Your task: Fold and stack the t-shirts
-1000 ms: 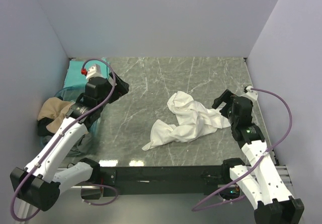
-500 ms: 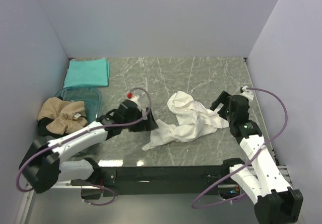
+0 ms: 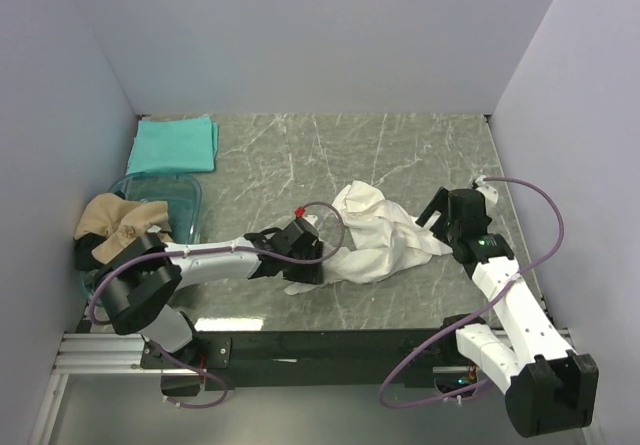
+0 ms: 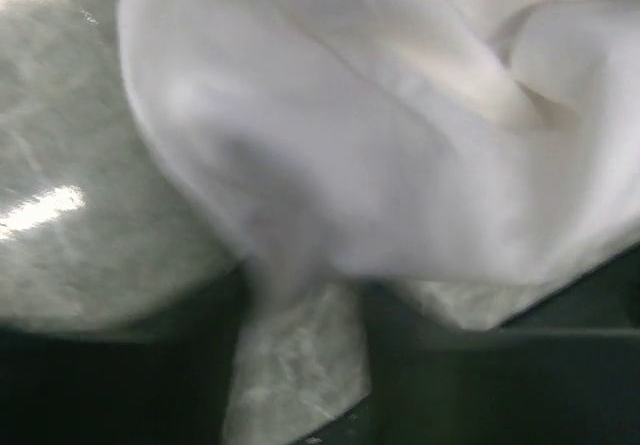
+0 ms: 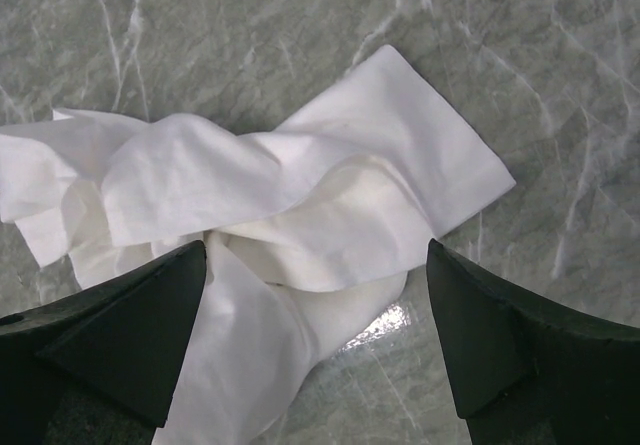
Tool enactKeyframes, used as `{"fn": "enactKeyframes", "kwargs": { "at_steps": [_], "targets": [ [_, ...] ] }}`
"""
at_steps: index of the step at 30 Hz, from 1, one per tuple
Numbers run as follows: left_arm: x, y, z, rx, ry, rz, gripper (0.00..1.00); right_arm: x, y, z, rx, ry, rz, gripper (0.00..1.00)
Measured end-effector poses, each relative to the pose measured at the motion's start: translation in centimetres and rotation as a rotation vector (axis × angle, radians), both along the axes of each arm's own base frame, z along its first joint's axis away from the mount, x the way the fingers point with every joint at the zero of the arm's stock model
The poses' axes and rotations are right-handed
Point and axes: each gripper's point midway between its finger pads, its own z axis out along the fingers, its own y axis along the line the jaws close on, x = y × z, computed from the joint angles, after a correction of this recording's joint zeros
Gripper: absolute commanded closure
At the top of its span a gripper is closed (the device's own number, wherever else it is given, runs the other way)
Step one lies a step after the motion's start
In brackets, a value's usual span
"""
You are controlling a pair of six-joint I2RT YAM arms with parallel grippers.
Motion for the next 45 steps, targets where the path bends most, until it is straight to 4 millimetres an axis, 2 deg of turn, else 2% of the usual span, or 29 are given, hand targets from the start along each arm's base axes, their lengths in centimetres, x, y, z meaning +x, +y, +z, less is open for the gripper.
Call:
{"fn": "enactKeyframes", "kwargs": {
  "at_steps": [1,2,8,13,16,20,23,26,27,30,32,34,37,41,45],
  "targets": [
    [0.2,0.2,-0.4,0.017,0.000,0.016,0.98,-0.1,0.0,-0.1,0.005,0.003,-0.006,0.06],
    [0.3,0.5,-0.8,0.036,-0.001,0.024,0.99,-0.2,0.0,-0.3,0.010,0.009,-0.011,0.07],
    [0.9,1.2,-0.8,0.064,-0.019,0.073,0.99,-2.5,0.0,-3.1,0.044,0.100,-0.053,0.09],
    [1.5,2.3,0.9,0.077,-0.074,0.114,0.99,-3.3,-0.2,-4.9,0.054,0.170,-0.092,0.10],
    [1.7,2.5,2.0,0.058,-0.095,0.124,0.99,-3.7,-0.2,-7.1,0.048,0.265,-0.108,0.16],
    [1.6,2.4,2.4,0.048,-0.096,0.124,0.99,-4.5,-0.1,-10.0,0.052,0.396,-0.117,0.22],
    [1.6,2.5,2.6,0.044,-0.098,0.125,0.99,-4.6,0.2,-10.9,0.062,0.434,-0.115,0.39],
    [1.8,2.5,3.5,0.029,-0.120,0.136,0.99,-3.9,0.6,-10.9,0.081,0.417,-0.110,0.74],
    [2.0,2.6,3.9,0.023,-0.135,0.144,0.99,-3.6,0.7,-10.9,0.087,0.411,-0.104,0.93],
    [2.8,3.0,5.3,0.014,-0.175,0.175,0.99,-3.0,0.9,-10.4,0.095,0.392,-0.101,1.00],
    [3.9,3.2,7.0,-0.008,-0.204,0.209,0.99,-2.1,0.6,-9.3,0.078,0.362,-0.104,1.00],
    [5.4,3.3,9.2,-0.042,-0.246,0.253,0.99,-1.0,0.1,-7.3,0.057,0.306,-0.115,1.00],
    [8.0,3.5,14.1,-0.107,-0.342,0.330,1.00,0.6,-0.8,-2.5,0.027,0.164,-0.141,1.00],
    [10.0,4.1,21.6,-0.213,-0.479,0.404,0.99,1.4,-1.9,6.0,0.023,-0.095,-0.177,1.00],
    [10.7,5.7,30.3,-0.326,-0.627,0.482,0.99,0.4,-3.0,14.7,0.034,-0.335,-0.214,1.00]
  ]
}}
